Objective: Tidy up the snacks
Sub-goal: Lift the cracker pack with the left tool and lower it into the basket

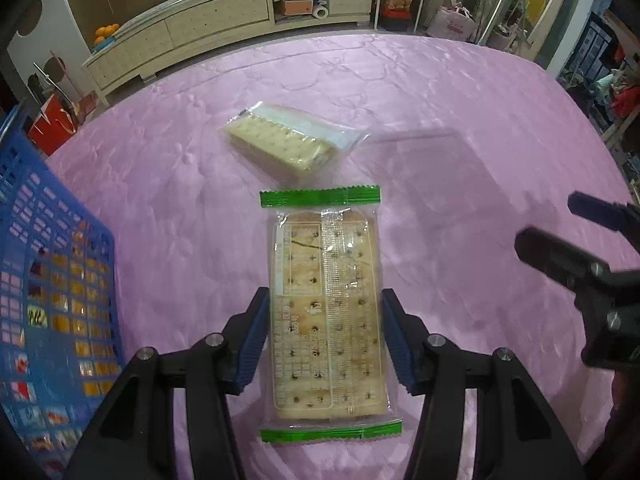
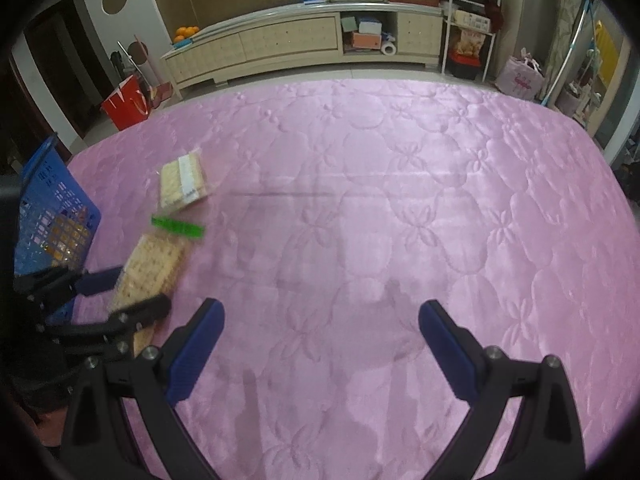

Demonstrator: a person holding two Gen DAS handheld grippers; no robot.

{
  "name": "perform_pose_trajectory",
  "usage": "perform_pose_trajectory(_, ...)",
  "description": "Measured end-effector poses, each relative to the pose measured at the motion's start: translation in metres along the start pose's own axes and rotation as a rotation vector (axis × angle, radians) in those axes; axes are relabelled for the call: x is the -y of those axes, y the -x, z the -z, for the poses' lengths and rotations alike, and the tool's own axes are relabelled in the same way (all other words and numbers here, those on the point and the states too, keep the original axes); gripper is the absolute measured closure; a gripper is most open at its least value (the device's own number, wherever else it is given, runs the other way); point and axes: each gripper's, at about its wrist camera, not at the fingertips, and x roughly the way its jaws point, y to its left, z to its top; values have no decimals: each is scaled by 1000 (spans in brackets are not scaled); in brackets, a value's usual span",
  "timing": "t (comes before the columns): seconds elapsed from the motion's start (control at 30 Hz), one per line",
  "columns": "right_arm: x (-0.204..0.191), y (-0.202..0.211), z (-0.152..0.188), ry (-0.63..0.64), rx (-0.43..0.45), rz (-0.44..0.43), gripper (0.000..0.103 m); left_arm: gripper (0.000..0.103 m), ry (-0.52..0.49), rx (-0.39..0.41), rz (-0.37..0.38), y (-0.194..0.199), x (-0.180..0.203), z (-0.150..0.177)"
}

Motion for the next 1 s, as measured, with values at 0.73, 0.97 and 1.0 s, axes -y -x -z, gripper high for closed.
perform_pose_trajectory(0.73,-64,77,-53,152,166,-69,4,51,77,356,-41,173,-58,13)
perform_pose_trajectory(0.97,-88,51,-66,213,151,-106,4,51,146,409,-111,202,-111,20)
perform_pose_trajectory(1.0,-93,46,-67,226,144,-107,4,51,165,411,-141,204,-121,22)
